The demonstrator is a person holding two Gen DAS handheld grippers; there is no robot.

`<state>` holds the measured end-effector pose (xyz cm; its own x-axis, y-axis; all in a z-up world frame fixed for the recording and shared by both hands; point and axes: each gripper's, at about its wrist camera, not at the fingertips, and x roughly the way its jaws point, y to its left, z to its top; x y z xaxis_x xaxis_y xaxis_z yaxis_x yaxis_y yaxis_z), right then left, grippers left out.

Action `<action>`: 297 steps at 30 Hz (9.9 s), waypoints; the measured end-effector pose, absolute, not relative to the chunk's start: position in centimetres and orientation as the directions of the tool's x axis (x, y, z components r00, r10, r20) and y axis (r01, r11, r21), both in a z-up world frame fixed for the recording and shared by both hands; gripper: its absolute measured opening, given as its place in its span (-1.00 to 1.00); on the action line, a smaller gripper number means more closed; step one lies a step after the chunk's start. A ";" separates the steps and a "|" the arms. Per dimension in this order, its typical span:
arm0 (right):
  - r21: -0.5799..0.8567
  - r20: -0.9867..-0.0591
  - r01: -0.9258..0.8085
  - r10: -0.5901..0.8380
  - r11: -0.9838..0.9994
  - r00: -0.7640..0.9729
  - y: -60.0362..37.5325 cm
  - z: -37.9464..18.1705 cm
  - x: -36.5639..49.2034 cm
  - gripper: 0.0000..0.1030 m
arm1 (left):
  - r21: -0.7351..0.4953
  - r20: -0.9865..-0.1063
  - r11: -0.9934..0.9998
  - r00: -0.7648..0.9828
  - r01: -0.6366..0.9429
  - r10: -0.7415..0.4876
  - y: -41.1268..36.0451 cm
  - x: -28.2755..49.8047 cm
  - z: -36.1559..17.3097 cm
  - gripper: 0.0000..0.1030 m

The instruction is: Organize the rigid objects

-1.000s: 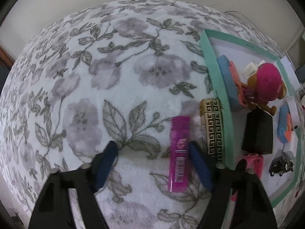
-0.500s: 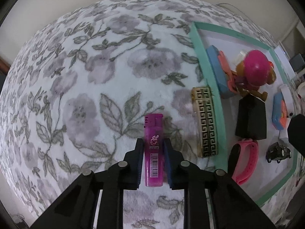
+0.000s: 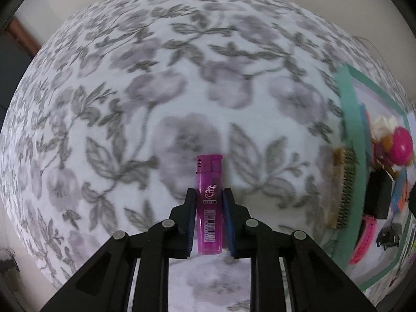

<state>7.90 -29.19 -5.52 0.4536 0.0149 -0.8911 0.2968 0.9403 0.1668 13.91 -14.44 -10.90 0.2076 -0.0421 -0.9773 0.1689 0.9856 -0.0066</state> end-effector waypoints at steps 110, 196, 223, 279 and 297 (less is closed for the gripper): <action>0.086 -0.943 0.397 -0.053 0.914 0.328 -25.7 -12.4 8.2 -0.58 | -0.104 -0.970 0.994 0.222 -0.031 -0.095 -4.9 17.9 -9.9 -0.61; 0.053 -0.919 0.567 -0.183 0.822 0.350 -36.7 -5.9 -3.6 0.67 | -0.133 -0.917 0.923 0.308 0.361 -0.252 -17.6 6.0 -5.7 0.75; 0.054 -0.847 0.515 -0.234 0.856 0.478 -31.3 -0.9 -8.3 1.00 | -0.008 -0.809 0.939 0.549 0.345 -0.209 -10.6 -0.2 0.6 0.87; 0.048 -0.797 0.472 -0.251 0.880 0.549 -29.0 0.6 -10.3 1.00 | 0.023 -0.830 0.962 0.541 0.272 -0.133 -7.9 -1.2 -0.3 0.87; 0.048 -0.797 0.473 -0.252 0.880 0.549 -29.0 0.5 -10.3 1.00 | 0.024 -0.839 0.967 0.531 0.252 -0.117 -7.6 -1.0 -0.5 0.87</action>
<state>-10.30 -29.02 0.52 0.5489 -0.2515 -0.7971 0.4726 0.8800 0.0477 -0.97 -7.65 -0.48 0.5308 -0.1173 -0.8393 0.2520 0.9674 0.0242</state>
